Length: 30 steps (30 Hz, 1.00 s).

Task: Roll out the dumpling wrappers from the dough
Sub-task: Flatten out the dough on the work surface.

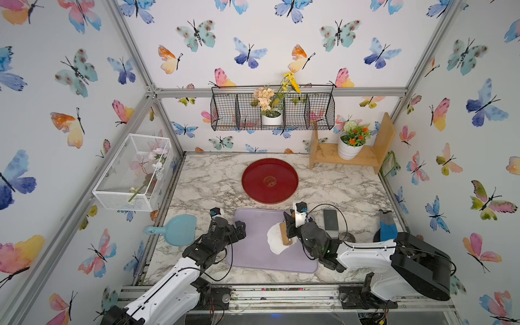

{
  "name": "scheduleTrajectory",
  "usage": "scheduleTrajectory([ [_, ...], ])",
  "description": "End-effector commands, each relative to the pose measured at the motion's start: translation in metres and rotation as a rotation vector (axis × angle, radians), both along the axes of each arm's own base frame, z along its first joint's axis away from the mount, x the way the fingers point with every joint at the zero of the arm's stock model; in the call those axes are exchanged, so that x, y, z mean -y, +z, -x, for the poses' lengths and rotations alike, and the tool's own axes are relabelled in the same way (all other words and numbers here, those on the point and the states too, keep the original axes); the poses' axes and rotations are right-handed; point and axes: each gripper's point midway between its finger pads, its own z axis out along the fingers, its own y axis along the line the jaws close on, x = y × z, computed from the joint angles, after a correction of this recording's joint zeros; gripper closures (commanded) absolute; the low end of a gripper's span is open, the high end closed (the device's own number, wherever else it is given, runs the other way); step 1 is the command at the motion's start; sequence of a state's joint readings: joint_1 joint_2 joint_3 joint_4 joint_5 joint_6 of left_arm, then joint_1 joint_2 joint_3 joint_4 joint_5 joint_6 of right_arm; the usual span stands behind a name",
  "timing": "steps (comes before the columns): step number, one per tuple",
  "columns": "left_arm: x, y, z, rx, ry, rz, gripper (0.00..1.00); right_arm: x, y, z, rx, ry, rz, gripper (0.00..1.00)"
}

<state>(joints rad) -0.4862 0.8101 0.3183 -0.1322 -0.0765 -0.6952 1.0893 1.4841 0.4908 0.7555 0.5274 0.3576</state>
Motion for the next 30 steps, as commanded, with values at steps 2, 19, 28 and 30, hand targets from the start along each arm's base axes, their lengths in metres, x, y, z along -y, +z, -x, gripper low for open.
scheduleTrajectory([
  [2, -0.001, 0.012, -0.004, 0.026, -0.002, -0.011, 0.01, -0.004, -0.093, 0.041, -0.231, 0.135, 0.227, 0.98],
  [19, 0.002, 0.014, -0.006, 0.028, -0.006, -0.004, 0.01, 0.073, -0.072, 0.015, -0.142, -0.233, 0.334, 0.98],
  [28, 0.001, 0.015, -0.005, 0.031, -0.005, -0.001, 0.01, 0.106, -0.057, 0.015, -0.108, -0.300, 0.338, 0.98],
  [30, 0.001, 0.017, -0.005, 0.036, -0.003, 0.000, 0.01, 0.104, -0.053, 0.014, -0.101, -0.295, 0.335, 0.98],
])
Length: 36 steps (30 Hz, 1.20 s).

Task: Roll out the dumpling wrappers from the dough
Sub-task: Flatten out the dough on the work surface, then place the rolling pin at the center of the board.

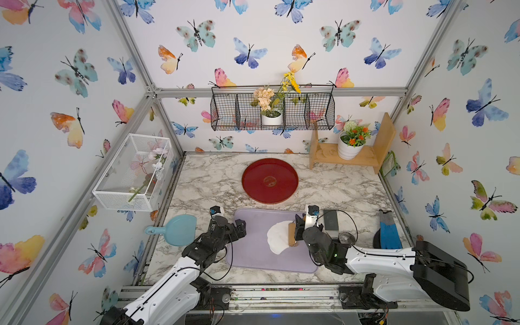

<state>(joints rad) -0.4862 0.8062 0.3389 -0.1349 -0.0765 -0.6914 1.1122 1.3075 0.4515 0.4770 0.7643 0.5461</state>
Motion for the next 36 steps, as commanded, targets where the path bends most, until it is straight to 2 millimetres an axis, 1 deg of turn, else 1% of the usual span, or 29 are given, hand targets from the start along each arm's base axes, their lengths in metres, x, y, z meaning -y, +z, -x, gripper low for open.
scheduleTrajectory([
  [1, -0.001, 0.009, -0.002, 0.018, 0.000, -0.006, 0.01, 0.040, -0.051, 0.009, -0.085, -0.029, 0.318, 0.98],
  [4, -0.001, 0.009, -0.003, 0.020, 0.000, -0.008, 0.01, 0.027, -0.041, 0.006, -0.066, -0.002, 0.293, 0.98],
  [7, -0.001, 0.011, -0.003, 0.023, 0.000, -0.008, 0.01, 0.007, -0.018, 0.000, -0.027, 0.036, 0.235, 0.98],
  [10, -0.001, 0.013, -0.004, 0.027, -0.001, -0.008, 0.01, -0.016, 0.021, -0.010, 0.033, 0.090, 0.153, 0.98],
  [12, -0.001, 0.015, -0.004, 0.030, -0.001, -0.009, 0.01, -0.027, 0.049, -0.022, 0.068, 0.117, 0.101, 0.98],
  [13, 0.000, 0.015, -0.004, 0.031, -0.004, -0.011, 0.01, -0.031, 0.060, -0.027, 0.076, 0.129, 0.079, 0.98],
  [15, -0.001, 0.017, -0.005, 0.033, -0.001, -0.015, 0.01, -0.034, 0.084, -0.039, 0.112, 0.152, 0.039, 0.98],
  [17, -0.002, 0.018, -0.004, 0.037, -0.002, -0.017, 0.01, -0.033, 0.101, -0.052, 0.142, 0.154, 0.024, 0.98],
  [20, -0.002, 0.020, -0.003, 0.044, -0.006, -0.016, 0.01, -0.024, 0.115, -0.075, 0.164, 0.146, 0.014, 0.98],
  [22, 0.000, 0.021, -0.003, 0.050, -0.019, -0.014, 0.01, -0.015, 0.119, -0.091, 0.185, 0.141, 0.021, 0.98],
  [25, 0.007, 0.025, -0.002, 0.067, -0.071, -0.009, 0.01, -0.001, 0.116, -0.115, 0.195, 0.139, 0.020, 0.98],
  [29, 0.014, 0.038, -0.001, 0.109, -0.126, 0.007, 0.01, 0.014, 0.101, -0.145, 0.170, 0.146, 0.024, 0.98],
  [33, 0.015, 0.052, 0.000, 0.157, -0.141, 0.013, 0.01, 0.022, 0.083, -0.163, 0.142, 0.152, 0.032, 0.98],
  [36, 0.014, 0.057, 0.001, 0.178, -0.143, 0.016, 0.01, 0.029, 0.071, -0.173, 0.126, 0.142, 0.020, 0.98],
])
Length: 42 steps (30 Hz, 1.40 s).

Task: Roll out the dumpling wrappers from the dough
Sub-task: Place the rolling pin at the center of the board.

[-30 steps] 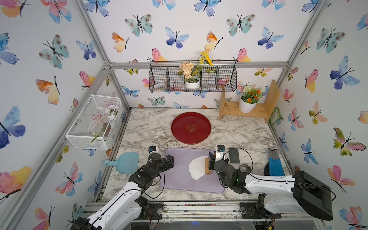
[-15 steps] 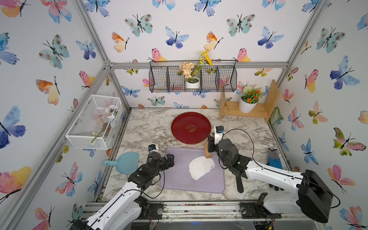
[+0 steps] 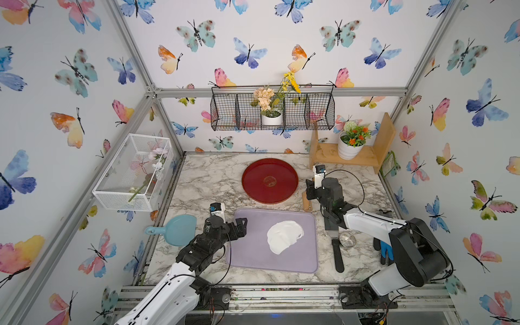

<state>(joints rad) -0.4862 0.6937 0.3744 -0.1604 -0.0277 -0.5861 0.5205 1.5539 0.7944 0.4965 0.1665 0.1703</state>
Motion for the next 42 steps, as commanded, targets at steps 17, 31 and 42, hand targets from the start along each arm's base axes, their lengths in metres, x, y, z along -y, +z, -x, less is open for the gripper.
scheduleTrajectory([
  [17, 0.006, 0.010, 0.000, 0.032, -0.037, 0.024, 0.01, 0.007, -0.001, -0.029, 0.044, 0.067, -0.138, 0.79],
  [31, 0.007, 0.007, 0.000, 0.026, -0.038, 0.032, 0.01, 0.057, -0.027, -0.036, -0.076, -0.086, -0.169, 0.26],
  [42, 0.010, 0.012, -0.001, 0.035, -0.045, 0.044, 0.01, 0.106, -0.039, -0.045, -0.149, -0.234, -0.096, 0.18],
])
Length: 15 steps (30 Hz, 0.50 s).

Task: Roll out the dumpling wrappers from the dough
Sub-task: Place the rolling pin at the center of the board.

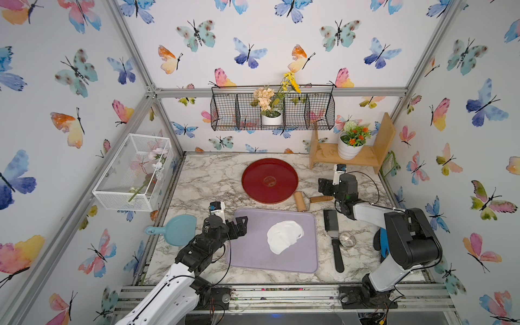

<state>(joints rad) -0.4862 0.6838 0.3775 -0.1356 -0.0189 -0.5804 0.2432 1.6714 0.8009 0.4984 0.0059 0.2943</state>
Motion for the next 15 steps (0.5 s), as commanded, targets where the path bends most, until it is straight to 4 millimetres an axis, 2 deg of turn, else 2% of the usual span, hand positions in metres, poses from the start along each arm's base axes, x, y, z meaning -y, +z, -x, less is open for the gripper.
scheduleTrajectory([
  [1, 0.007, 0.004, 0.002, 0.004, -0.037, 0.027, 0.01, 0.018, 0.013, -0.003, -0.008, -0.076, 0.051, 0.17],
  [5, 0.011, 0.011, 0.001, 0.016, -0.058, 0.037, 0.01, 0.028, 0.022, 0.002, -0.052, -0.104, 0.103, 0.14],
  [8, 0.017, 0.017, 0.001, 0.021, -0.095, 0.043, 0.01, 0.035, 0.027, 0.015, -0.131, -0.131, 0.120, 0.12],
  [11, 0.023, 0.023, 0.002, 0.023, -0.130, 0.049, 0.01, 0.042, 0.028, 0.036, -0.214, -0.146, 0.129, 0.11],
  [15, 0.031, 0.032, 0.004, 0.033, -0.175, 0.061, 0.01, 0.046, 0.026, 0.073, -0.331, -0.154, 0.110, 0.11],
])
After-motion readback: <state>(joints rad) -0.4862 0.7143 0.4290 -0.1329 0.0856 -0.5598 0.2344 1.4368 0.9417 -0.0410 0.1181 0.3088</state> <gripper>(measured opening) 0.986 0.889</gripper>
